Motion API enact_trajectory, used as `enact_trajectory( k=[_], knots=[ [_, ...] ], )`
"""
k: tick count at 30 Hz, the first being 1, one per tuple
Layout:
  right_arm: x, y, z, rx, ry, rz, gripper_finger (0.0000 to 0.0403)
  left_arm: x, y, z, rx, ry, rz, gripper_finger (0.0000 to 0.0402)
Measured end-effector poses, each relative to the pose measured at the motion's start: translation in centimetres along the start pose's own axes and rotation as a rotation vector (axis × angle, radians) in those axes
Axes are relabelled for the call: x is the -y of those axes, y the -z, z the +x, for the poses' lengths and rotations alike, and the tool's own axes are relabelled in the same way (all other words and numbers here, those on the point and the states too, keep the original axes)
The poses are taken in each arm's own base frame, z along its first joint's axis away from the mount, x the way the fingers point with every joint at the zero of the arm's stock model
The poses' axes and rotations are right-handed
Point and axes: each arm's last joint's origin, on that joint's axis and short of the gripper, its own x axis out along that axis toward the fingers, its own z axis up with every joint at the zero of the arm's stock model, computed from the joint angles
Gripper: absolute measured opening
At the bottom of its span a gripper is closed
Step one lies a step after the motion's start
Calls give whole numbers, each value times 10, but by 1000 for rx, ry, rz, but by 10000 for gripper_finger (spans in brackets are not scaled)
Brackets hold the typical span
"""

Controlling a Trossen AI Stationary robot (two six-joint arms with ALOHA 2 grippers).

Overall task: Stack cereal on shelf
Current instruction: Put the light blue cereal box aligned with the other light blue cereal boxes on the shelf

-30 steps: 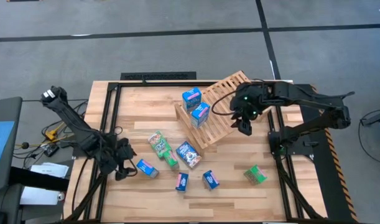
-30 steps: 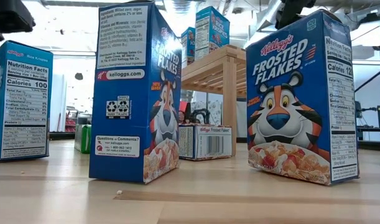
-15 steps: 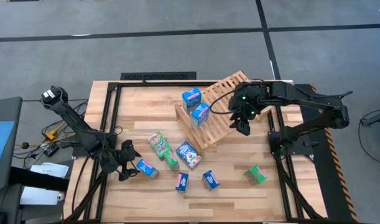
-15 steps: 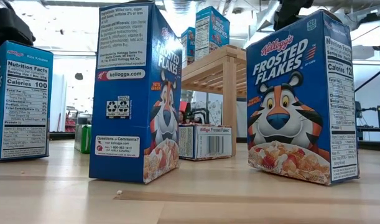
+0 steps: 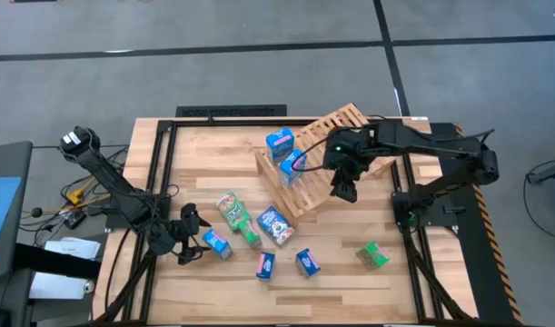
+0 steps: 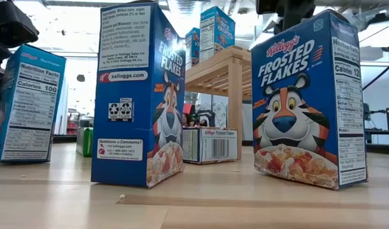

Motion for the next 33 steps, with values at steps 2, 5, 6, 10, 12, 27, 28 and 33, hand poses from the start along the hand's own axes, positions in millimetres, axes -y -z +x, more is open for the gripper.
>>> enact_trajectory(
  k=[2,5,6,10,12,27,28,33],
  knots=[
    [-3,1,1,-5,-9,-8,217,3,1,3,0,4,5,359],
    [-5,1,0,-3,-14,-18,217,7,2,9,-7,23,12,359],
    [-6,2,0,-5,-15,-21,217,9,2,11,-5,26,15,359],
    [-8,3,1,-14,-17,-26,217,13,4,19,-7,25,13,358],
    [-10,3,2,-19,-20,-31,217,13,6,23,-27,27,-15,351],
    [-15,6,0,-29,-33,-53,217,11,-6,30,52,26,-173,185],
    [-15,6,0,-27,-35,-57,217,12,-8,30,69,30,-197,183],
    [-21,6,0,-7,-48,-94,217,15,-15,30,106,55,-299,183]
  ],
)
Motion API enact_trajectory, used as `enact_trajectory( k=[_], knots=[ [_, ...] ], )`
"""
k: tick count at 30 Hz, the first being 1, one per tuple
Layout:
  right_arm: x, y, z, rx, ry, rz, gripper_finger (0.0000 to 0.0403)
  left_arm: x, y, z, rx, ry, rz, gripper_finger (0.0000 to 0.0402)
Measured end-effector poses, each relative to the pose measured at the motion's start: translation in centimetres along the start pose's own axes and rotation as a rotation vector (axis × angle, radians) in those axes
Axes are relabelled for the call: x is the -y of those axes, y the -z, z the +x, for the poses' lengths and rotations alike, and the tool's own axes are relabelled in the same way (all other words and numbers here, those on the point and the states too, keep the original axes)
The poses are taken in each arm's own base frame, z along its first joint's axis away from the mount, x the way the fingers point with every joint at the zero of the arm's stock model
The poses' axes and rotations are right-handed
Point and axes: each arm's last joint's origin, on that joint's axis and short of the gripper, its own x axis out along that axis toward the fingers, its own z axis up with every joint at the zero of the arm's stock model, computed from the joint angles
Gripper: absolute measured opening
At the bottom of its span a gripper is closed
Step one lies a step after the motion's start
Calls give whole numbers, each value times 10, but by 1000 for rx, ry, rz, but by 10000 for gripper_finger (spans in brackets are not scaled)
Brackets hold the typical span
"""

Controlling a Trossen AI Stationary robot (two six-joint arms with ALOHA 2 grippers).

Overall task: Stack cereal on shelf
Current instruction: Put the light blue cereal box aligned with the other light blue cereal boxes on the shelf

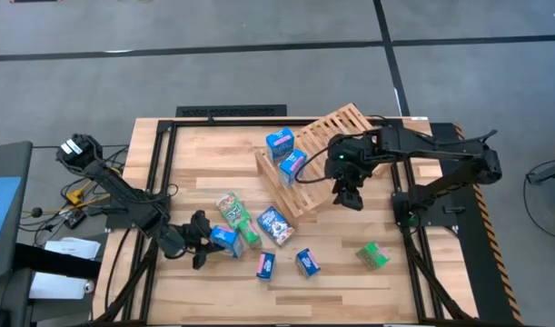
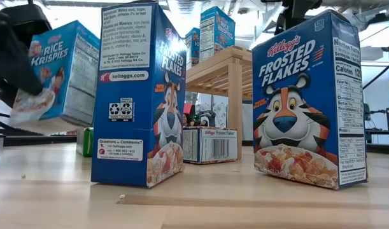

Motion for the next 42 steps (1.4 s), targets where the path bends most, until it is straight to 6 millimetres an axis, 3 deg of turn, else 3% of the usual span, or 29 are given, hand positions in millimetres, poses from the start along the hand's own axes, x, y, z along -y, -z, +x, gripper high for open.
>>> enact_trajectory(
  k=[9,15,22,27,37,42],
  knots=[
    [-18,2,6,-6,-38,-82,217,38,-36,-5,54,109,-93,183],
    [-39,-1,-11,85,-76,-184,217,61,-67,-15,50,53,-24,183],
    [-65,-23,-38,339,47,-220,217,60,-98,-29,27,-229,149,183],
    [-90,-39,-41,527,70,-238,217,54,-112,-29,97,-326,115,183],
    [-122,-66,-2,562,288,-328,221,44,-123,-23,117,-390,168,183],
    [-133,-89,23,549,384,-365,260,38,-127,-16,123,-424,183,183]
  ],
)
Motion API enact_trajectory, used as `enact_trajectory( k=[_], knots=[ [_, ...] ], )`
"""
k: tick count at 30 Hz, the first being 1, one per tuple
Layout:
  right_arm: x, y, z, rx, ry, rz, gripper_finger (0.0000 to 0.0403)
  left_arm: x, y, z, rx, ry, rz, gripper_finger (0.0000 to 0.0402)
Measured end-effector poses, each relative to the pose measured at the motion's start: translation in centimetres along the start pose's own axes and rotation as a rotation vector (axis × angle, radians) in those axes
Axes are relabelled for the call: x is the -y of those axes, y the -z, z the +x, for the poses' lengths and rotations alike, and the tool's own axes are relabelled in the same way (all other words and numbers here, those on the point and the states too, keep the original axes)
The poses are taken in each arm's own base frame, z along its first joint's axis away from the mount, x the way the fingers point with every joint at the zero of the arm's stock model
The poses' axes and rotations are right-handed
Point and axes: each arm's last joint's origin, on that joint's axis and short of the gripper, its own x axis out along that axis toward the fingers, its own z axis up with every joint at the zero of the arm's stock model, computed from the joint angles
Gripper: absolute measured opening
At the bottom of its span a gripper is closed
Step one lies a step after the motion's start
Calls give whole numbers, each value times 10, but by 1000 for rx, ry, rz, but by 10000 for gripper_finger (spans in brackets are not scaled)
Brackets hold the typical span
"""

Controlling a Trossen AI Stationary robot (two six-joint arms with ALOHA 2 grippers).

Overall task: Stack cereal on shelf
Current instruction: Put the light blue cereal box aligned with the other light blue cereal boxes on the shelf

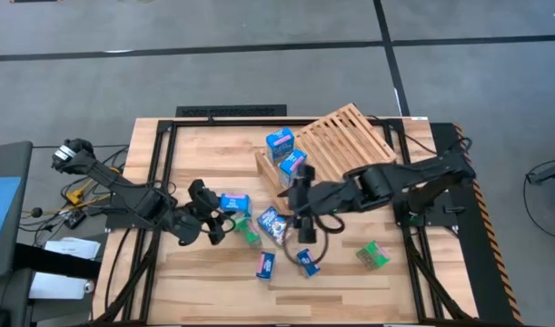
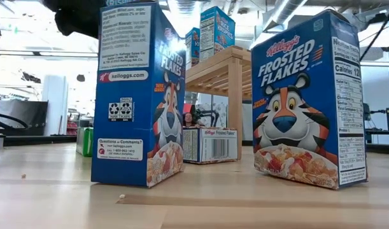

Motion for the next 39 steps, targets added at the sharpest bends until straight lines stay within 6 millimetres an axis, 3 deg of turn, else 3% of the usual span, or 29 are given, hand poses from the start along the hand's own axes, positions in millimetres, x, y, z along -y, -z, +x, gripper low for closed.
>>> enact_trajectory(
  k=[7,13,19,25,39],
  knots=[
    [-11,-15,33,2,14,-66,333,5,-14,1,98,54,-52,183],
    [-18,-18,49,0,13,-90,348,9,-23,-6,166,114,-57,183],
    [-16,-18,48,0,60,-83,347,11,-24,-8,177,127,-37,183],
    [-10,-25,33,37,88,-16,347,11,-26,-8,211,102,-49,183],
    [-4,-23,45,32,77,-5,347,12,-33,-9,279,70,-42,183]
  ],
)
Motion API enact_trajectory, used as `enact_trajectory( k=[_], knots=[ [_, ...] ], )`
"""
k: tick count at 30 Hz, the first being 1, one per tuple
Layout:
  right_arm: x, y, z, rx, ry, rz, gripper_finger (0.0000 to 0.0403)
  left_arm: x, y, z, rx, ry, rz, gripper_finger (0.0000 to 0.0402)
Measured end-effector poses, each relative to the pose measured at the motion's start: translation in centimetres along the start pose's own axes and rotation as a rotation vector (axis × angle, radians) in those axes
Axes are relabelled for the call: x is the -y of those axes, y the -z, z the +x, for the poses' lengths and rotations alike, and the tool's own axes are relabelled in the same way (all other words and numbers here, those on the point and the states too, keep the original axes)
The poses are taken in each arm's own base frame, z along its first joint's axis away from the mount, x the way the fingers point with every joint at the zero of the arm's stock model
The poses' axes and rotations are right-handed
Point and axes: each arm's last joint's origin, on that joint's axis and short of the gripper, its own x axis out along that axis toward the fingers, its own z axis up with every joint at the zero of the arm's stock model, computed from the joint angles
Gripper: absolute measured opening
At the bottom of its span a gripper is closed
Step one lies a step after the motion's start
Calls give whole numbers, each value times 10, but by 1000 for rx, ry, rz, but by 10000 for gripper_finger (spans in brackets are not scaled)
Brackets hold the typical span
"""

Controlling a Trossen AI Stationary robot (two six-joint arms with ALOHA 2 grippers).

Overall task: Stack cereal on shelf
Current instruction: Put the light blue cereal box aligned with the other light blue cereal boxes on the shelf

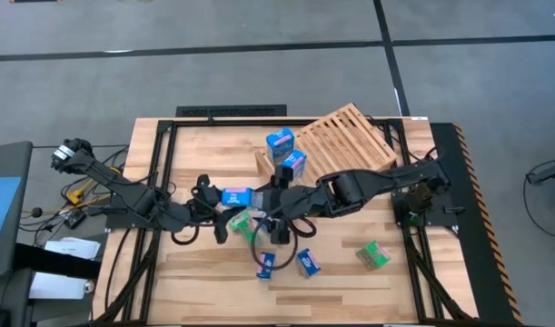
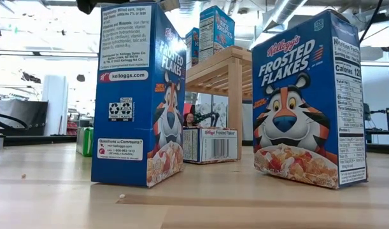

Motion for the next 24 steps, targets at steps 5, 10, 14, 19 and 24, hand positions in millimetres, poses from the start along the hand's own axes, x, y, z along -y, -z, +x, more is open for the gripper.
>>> enact_trajectory(
  k=[5,10,14,19,24],
  knots=[
    [1,-4,0,35,6,-15,347,0,-1,0,4,3,-7,183],
    [0,-4,0,34,6,-18,347,0,-1,0,4,5,-11,183],
    [-2,-3,-1,34,4,-36,347,1,-1,0,3,10,1,183],
    [3,-7,-9,58,20,-26,347,1,0,0,-1,17,5,183],
    [9,-8,-6,57,4,-18,347,2,-3,0,17,26,11,183]
  ],
)
